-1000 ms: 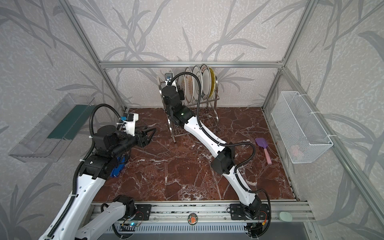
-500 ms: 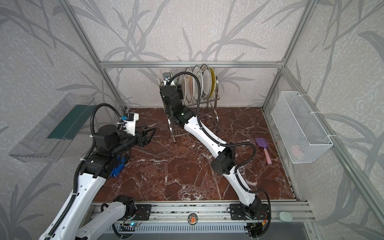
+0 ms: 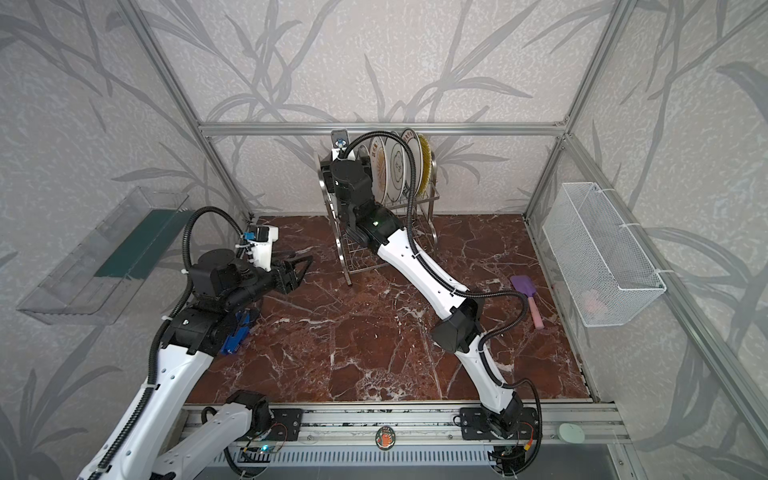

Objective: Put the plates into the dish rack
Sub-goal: 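Open the right gripper and lift it off the plate rim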

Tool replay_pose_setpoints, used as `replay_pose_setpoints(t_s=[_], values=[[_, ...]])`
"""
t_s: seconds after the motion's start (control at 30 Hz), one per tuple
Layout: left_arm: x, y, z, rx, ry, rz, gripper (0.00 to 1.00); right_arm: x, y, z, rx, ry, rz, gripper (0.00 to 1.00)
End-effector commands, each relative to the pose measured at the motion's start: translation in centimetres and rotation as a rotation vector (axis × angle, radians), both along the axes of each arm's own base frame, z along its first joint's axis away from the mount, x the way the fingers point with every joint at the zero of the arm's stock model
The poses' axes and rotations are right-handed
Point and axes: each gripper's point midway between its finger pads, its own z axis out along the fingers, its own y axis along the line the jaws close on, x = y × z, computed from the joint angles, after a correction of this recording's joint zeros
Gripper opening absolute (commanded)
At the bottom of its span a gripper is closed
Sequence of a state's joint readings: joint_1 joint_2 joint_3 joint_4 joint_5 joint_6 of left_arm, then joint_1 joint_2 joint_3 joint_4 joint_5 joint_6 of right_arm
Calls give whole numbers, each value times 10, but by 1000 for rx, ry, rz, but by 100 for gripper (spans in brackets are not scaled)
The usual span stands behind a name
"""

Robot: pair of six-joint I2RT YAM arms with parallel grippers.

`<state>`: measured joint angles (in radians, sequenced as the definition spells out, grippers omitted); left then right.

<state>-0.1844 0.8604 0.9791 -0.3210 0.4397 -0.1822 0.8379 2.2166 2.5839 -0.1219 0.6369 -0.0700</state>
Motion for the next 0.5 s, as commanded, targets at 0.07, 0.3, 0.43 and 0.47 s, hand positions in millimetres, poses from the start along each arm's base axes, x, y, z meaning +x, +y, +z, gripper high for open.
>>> replay_pose_setpoints(t_s=[0.07,0.3,0.43,0.47], values=[[2,4,1,20,-24,13,61,-30,-32,55,21,-87,13,67],[4,4,-1,20,-21,21,61,-44,-69,65,-50,-107,4,69],[7,4,0,15,-23,24,61,-54,-110,64,-65,-118,-40,69],[8,4,0,10,-22,23,61,-55,-118,59,-70,-112,-50,69]])
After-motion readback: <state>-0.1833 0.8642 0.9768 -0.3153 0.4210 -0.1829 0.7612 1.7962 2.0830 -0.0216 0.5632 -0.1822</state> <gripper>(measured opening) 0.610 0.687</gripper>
